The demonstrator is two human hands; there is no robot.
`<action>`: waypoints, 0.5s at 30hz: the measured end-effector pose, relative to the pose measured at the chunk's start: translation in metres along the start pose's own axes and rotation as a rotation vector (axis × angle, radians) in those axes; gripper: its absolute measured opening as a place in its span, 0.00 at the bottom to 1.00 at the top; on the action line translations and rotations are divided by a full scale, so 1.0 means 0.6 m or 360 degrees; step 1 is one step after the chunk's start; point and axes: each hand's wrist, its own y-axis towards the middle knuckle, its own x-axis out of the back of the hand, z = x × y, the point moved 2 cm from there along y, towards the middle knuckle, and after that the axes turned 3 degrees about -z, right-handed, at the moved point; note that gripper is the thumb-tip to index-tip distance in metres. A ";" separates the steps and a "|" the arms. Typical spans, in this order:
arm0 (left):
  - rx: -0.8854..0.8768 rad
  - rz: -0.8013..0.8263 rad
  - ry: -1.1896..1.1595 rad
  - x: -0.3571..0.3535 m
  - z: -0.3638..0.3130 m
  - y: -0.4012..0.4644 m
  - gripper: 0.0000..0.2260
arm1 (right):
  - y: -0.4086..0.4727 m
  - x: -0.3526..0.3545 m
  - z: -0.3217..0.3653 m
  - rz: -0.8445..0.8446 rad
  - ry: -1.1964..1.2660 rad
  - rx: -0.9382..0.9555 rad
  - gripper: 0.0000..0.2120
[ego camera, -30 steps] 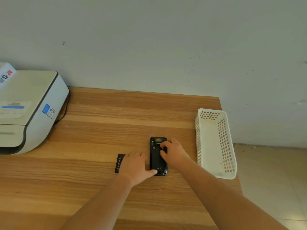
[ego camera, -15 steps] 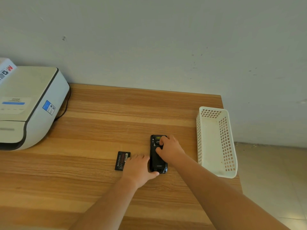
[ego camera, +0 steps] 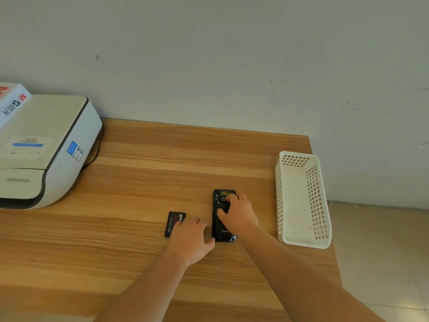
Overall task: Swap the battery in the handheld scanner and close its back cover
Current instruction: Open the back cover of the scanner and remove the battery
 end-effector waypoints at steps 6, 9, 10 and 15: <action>0.0061 0.0009 0.0001 0.028 0.025 -0.016 0.22 | -0.020 -0.020 0.022 -0.0088 -0.0139 -0.0200 0.29; 0.0077 -0.0012 -0.0008 0.035 0.039 -0.025 0.20 | -0.027 -0.033 0.029 -0.0069 -0.0161 -0.0326 0.34; 0.0079 -0.0021 -0.0008 0.038 0.043 -0.027 0.19 | -0.028 -0.037 0.031 -0.0055 -0.0170 -0.0353 0.35; 0.0087 -0.0059 -0.0040 0.045 0.059 -0.031 0.17 | -0.030 -0.047 0.035 -0.0055 -0.0143 -0.0424 0.37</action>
